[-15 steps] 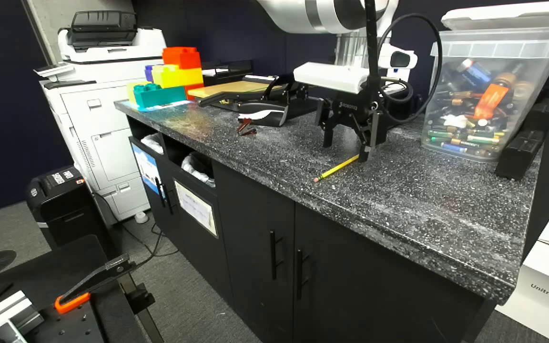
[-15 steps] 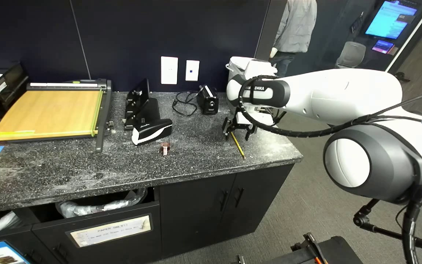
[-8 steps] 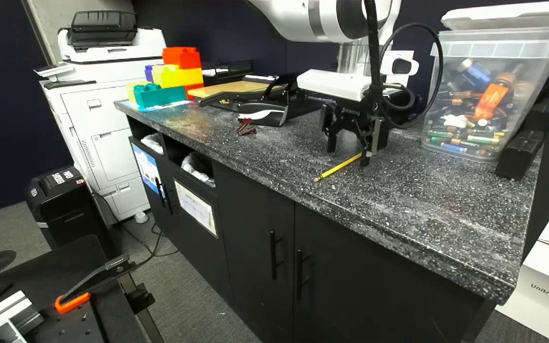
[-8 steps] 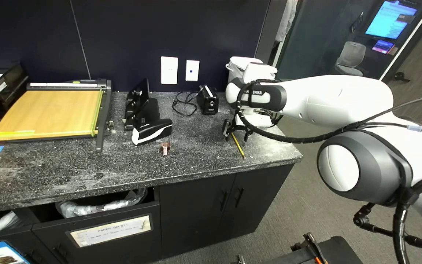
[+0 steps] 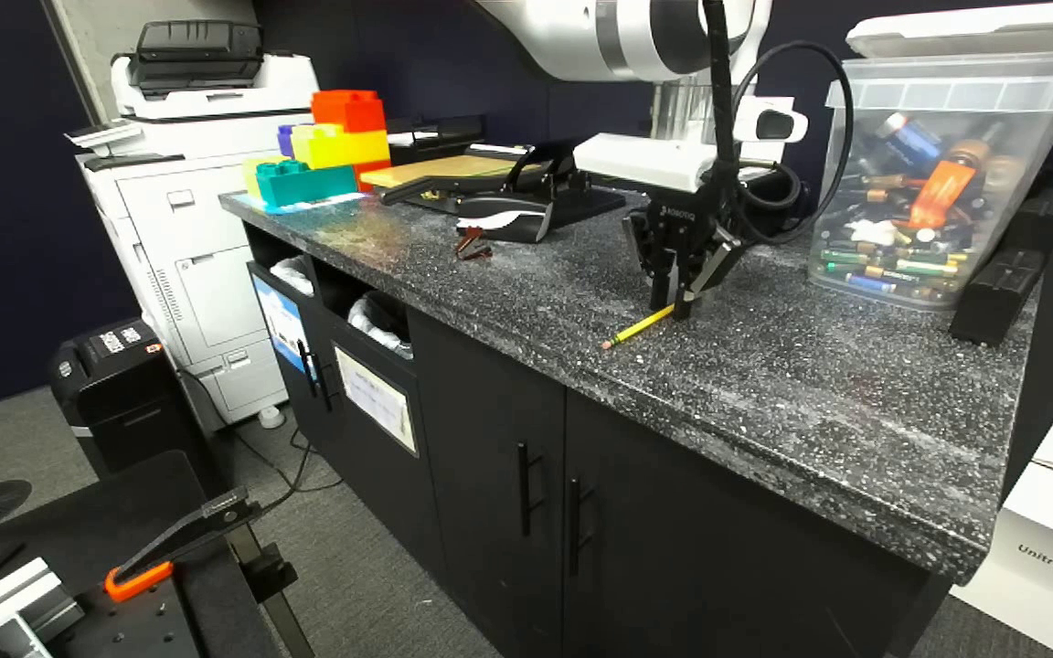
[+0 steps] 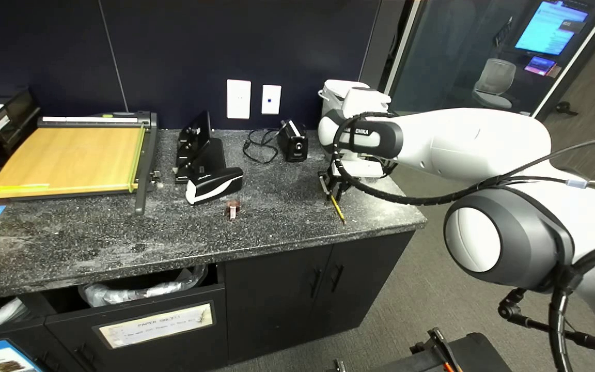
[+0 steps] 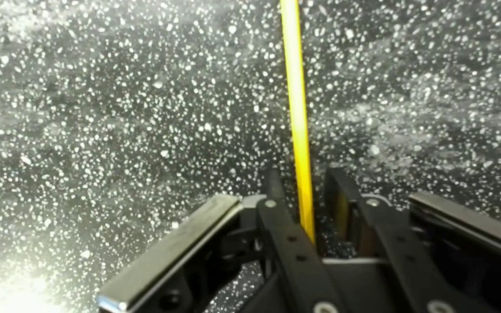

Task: Move the pencil to the left

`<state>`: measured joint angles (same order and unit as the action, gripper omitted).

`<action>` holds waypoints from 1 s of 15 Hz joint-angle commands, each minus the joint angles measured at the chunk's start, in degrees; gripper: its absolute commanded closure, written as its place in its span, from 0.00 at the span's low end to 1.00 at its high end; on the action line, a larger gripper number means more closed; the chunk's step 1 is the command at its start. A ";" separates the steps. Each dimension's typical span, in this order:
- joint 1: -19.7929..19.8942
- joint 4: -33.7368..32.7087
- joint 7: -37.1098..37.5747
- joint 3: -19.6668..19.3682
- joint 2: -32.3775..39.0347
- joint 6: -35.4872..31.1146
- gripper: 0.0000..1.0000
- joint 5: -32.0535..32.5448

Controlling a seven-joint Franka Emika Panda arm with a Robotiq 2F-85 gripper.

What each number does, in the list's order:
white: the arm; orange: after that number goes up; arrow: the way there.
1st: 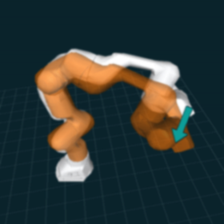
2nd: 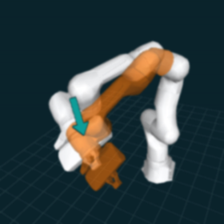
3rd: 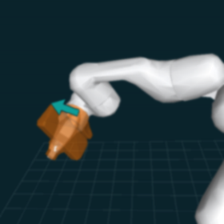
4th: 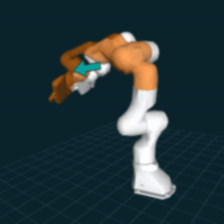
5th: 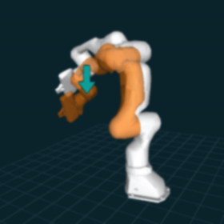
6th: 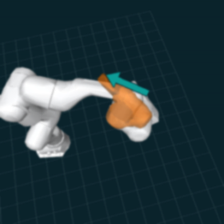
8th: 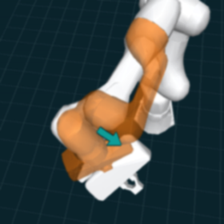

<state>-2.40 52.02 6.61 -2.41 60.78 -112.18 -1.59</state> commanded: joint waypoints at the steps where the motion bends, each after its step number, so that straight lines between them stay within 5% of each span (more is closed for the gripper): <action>1: -0.09 -3.61 1.48 -0.15 1.65 2.45 1.00 1.02; 10: -1.74 -3.36 1.41 -0.23 -6.89 9.21 0.98 0.76; 15: -3.53 -11.61 2.10 -0.02 -8.51 17.65 0.98 0.25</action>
<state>-5.14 45.19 7.47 -2.45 51.76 -99.79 -1.48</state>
